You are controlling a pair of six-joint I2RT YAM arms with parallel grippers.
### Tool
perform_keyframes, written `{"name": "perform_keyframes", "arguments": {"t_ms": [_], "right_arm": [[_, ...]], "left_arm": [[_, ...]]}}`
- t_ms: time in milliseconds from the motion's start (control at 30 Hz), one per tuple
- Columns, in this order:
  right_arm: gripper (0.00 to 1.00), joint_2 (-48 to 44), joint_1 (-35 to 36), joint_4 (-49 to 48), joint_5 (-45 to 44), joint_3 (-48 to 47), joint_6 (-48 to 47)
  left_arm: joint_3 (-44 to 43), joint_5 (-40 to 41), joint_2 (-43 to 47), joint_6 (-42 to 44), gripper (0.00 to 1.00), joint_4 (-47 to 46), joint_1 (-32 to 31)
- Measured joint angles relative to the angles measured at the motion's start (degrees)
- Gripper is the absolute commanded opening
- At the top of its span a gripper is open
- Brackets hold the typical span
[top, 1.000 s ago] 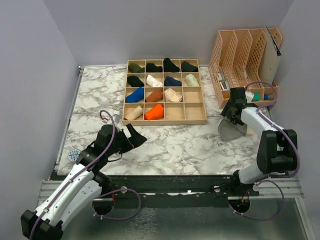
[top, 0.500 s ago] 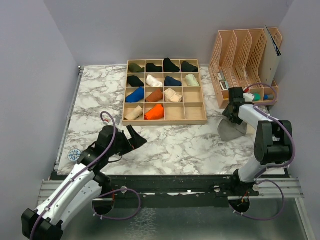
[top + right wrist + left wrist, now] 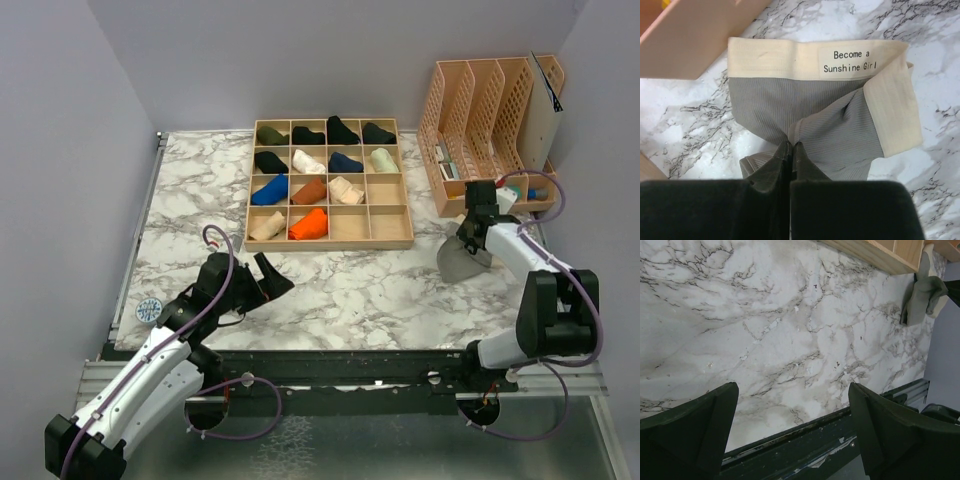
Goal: Roll the underwear
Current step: Pick up the underwear from the center of the board, then place the underwear at the center of the board.
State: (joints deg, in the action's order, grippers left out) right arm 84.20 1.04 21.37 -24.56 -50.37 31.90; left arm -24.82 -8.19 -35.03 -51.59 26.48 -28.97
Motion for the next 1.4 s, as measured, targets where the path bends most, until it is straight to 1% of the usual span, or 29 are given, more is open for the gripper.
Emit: {"name": "perform_keyframes", "arguments": {"t_ms": [100,167,333,433,567,633,800,900,967,1067,1133,1200,1300,1400], "right_arm": [[0.00,-1.6,0.0,0.1,1.2,0.2,-1.6],[0.00,-5.2,0.0,-0.1,3.9,1.0,-3.6],[0.01,-21.5,0.0,-0.2,15.1,-0.2,-7.5],[0.01,-28.5,0.0,1.2,24.1,-5.7,-8.5],[0.00,-28.3,0.0,4.3,39.2,-18.6,-9.5],[0.00,-28.0,0.0,4.4,46.9,-22.0,-8.7],[0.01,-28.6,0.1,4.3,62.8,-23.2,-3.3],[0.00,-28.5,0.3,2.8,70.3,-23.7,0.1],[0.00,-28.6,1.2,1.0,73.7,-23.6,2.4],[0.01,-28.8,4.0,-1.0,75.5,-22.3,4.2],[0.00,-28.6,8.3,-1.8,74.9,-20.8,4.7],[0.00,-27.4,15.9,-1.7,71.9,-20.3,4.5],[0.01,-23.8,29.4,-1.6,64.6,-20.3,3.7],[0.00,-19.6,39.3,-1.6,57.7,-20.3,3.3]], "left_arm": [[0.2,0.0,0.1,0.0,0.99,-0.1,0.0],[0.2,0.0,0.2,0.0,0.99,-0.1,0.0],[0.1,0.1,0.3,0.4,0.99,-0.1,0.0],[-1.5,0.4,0.1,0.7,0.99,0.8,0.0],[-5.5,2.3,-0.6,1.3,0.99,0.8,0.0],[-6.4,3.8,-0.9,1.2,0.99,1.0,0.0],[-6.7,9.9,-0.8,-0.3,0.99,4.8,0.0],[-6.7,12.9,1.4,-1.9,0.99,7.0,0.0],[-6.7,14.8,3.6,-2.9,0.99,7.6,0.0],[-6.8,16.7,5.5,-3.7,0.99,8.2,0.0],[-7.3,17.2,5.2,-3.9,0.99,8.6,0.0],[-7.7,17.3,4.3,-4.0,0.99,8.6,0.0],[-8.2,17.3,2.2,-3.9,0.99,8.8,0.0],[-8.2,17.2,0.4,-4.0,0.99,8.8,0.0]]}}
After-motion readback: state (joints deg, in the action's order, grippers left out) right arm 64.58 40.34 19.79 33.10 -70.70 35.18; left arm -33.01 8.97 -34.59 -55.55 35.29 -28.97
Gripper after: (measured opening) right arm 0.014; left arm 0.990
